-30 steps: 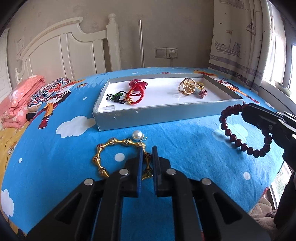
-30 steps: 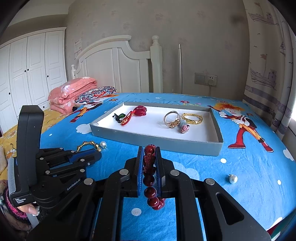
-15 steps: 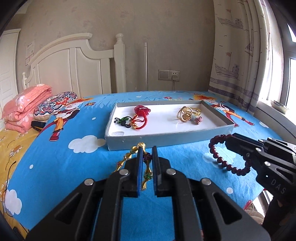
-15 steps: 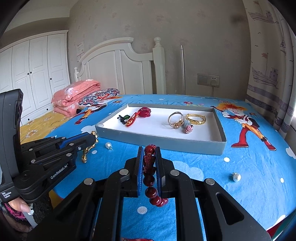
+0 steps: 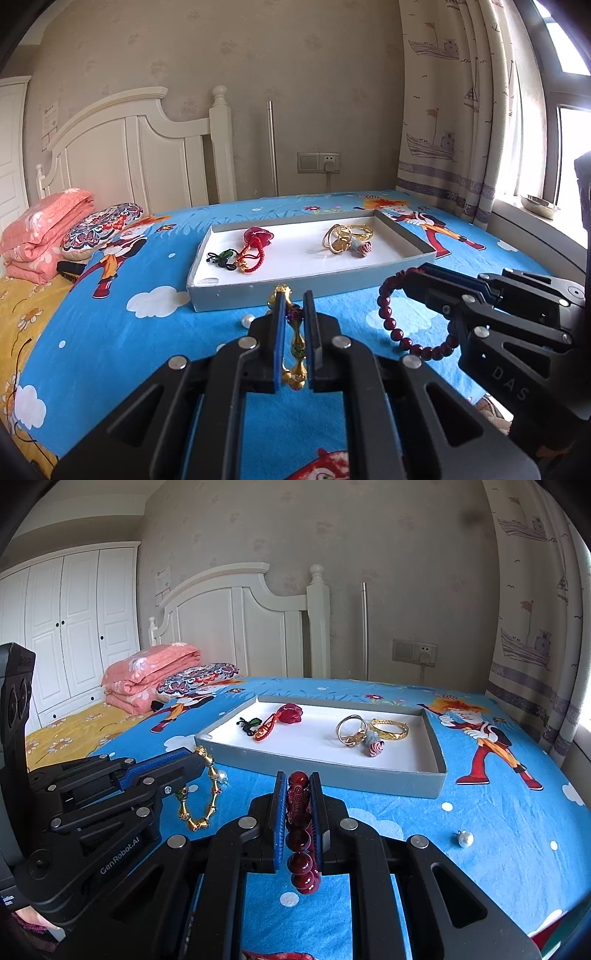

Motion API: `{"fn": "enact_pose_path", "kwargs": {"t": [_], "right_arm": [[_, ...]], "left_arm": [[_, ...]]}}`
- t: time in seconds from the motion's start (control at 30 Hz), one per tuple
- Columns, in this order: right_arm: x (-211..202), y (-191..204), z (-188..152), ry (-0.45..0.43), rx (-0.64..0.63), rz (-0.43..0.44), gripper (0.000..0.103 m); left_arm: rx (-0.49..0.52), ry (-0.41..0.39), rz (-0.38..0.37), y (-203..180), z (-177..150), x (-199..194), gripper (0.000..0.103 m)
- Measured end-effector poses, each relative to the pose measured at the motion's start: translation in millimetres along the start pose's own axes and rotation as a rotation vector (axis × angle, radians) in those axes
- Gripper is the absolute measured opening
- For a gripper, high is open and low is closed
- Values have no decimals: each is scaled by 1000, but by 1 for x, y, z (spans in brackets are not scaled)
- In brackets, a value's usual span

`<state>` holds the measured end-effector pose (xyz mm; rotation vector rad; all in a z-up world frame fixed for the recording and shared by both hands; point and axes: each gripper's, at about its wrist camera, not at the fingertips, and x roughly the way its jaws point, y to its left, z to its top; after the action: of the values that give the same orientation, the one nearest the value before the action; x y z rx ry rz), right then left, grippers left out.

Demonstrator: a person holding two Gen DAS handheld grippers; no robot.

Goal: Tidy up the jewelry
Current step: 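Carry bead bracelet and bamboo bangle over the tray and open both tools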

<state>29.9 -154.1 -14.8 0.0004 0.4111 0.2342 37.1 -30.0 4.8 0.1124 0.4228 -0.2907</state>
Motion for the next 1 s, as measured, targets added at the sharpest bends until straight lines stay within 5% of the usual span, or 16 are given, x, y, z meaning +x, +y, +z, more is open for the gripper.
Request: {"fn": "enact_pose_path", "kwargs": {"t": [0.6,1.0], "right_arm": [[1,5,7,-21,-7,-62,13],[3,5,11,-29,-15,-85,13]], "left_arm": [[-35,-59,159,1,0,-4,9],[-40,-61,158,1,4,-3,9]]}}
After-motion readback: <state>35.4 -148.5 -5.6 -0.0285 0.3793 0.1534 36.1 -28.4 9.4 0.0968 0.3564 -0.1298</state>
